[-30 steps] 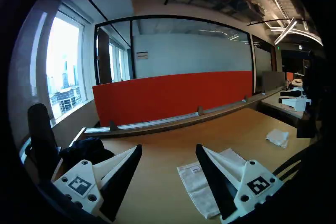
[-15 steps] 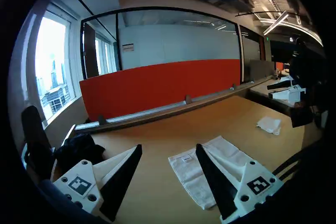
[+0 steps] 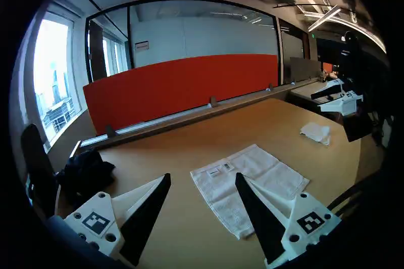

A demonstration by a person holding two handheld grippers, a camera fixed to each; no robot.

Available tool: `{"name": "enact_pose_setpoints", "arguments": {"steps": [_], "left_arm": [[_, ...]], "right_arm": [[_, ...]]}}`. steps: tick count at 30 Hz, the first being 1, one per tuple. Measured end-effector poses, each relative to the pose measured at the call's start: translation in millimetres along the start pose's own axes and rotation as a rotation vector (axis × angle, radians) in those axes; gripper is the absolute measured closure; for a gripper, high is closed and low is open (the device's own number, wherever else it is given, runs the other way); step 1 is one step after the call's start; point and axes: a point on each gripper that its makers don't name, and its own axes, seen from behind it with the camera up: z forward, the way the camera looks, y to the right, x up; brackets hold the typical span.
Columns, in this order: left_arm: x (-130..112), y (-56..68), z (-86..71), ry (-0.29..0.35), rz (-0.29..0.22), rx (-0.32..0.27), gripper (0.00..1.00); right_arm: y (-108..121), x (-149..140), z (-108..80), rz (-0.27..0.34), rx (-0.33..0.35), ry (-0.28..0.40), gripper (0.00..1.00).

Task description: Fold towel

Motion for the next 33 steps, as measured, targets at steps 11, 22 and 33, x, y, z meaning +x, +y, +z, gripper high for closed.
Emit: {"name": "enact_pose_setpoints", "arguments": {"steps": [11, 22, 33], "left_arm": [[-44.5, 23.2, 11.7, -0.07, 0.009, -0.045, 0.05], [-89.4, 41.8, 27.0, -0.148, 0.02, -0.085, 0.05], [-132.9, 54.9, 39.8, -0.229, 0.023, -0.12, 0.05]], "right_arm": [[-14.9, -47.5, 10.4, -0.024, 0.034, -0.081, 0.0], [-30.9, -90.3, 26.2, -0.016, 0.067, -0.142, 0.0], [-42.1, -134.4, 39.5, -0.033, 0.089, -0.21, 0.0]]}}
